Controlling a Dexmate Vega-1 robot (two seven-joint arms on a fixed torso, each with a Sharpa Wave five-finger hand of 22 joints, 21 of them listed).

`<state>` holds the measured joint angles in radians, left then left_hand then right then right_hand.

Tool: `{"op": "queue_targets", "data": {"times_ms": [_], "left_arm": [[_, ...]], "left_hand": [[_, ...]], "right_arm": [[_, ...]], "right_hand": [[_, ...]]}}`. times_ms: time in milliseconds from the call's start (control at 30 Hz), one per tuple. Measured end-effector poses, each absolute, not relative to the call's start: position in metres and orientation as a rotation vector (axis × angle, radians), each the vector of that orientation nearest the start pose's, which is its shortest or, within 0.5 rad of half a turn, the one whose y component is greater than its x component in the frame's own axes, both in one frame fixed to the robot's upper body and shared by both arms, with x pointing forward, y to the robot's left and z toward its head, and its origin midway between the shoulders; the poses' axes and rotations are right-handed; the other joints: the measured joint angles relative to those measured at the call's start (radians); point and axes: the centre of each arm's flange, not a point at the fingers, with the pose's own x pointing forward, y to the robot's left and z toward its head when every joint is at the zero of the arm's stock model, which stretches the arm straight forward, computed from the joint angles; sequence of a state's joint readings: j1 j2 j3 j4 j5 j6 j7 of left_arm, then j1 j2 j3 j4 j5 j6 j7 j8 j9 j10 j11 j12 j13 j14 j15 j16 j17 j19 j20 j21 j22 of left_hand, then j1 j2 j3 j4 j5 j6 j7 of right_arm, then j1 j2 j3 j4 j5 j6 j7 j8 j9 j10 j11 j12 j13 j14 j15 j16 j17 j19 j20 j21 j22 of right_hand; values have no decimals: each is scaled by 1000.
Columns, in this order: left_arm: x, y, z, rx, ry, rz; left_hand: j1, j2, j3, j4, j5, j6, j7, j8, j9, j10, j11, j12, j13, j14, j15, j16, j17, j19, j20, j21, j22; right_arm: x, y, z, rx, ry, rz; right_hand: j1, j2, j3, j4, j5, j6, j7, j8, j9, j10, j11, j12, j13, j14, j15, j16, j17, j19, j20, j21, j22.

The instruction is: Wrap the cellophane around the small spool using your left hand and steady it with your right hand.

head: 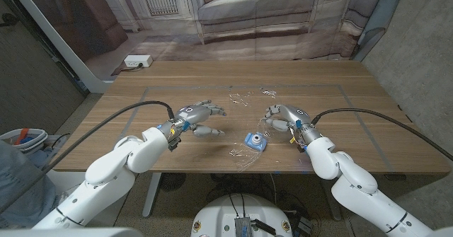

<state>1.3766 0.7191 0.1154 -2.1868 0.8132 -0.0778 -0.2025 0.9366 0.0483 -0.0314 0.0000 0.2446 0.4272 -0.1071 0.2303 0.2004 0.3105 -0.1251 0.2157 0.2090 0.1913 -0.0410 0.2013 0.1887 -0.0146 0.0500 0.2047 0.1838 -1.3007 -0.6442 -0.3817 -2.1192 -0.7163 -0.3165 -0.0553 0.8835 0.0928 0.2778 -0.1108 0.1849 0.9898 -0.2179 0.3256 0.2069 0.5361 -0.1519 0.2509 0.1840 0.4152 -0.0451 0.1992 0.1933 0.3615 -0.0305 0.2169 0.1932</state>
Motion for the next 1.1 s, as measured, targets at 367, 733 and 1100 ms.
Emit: {"op": "queue_targets", "data": {"times_ms": [367, 733, 1100], "left_arm": [[474, 216, -36, 1568, -778, -178], [477, 220, -31, 1577, -797, -192], [479, 221, -28, 1586, -809, -189]], "left_hand": [[-10, 10, 0, 0, 0, 0, 0, 0, 0, 0, 0, 0, 0, 0, 0, 0, 0, 0, 0, 0, 0], [-10, 10, 0, 0, 0, 0, 0, 0, 0, 0, 0, 0, 0, 0, 0, 0, 0, 0, 0, 0, 0], [-10, 11, -6, 6, 0, -2, 1, -6, 0, -4, 4, 0, 0, 0, 0, 0, 0, 0, 0, 0, 0]], "right_arm": [[512, -156, -69, -1265, -548, -16], [533, -145, -76, -1295, -449, -1], [546, -144, -82, -1304, -305, 10]], "right_hand": [[10, 9, 8, -14, 0, 16, 7, 15, 14, -4, 15, -8, 0, 10, 1, 0, -2, -22, 0, -6, 0], [-36, 6, -6, 1, -4, -110, 7, -24, 32, -35, 46, -23, 5, -12, 23, -5, 5, -52, 14, -13, 0], [-185, -10, -47, 41, -4, -621, 104, -156, 8, -174, 119, -51, 10, -147, 88, -14, 5, -138, 63, -17, 0]]}}
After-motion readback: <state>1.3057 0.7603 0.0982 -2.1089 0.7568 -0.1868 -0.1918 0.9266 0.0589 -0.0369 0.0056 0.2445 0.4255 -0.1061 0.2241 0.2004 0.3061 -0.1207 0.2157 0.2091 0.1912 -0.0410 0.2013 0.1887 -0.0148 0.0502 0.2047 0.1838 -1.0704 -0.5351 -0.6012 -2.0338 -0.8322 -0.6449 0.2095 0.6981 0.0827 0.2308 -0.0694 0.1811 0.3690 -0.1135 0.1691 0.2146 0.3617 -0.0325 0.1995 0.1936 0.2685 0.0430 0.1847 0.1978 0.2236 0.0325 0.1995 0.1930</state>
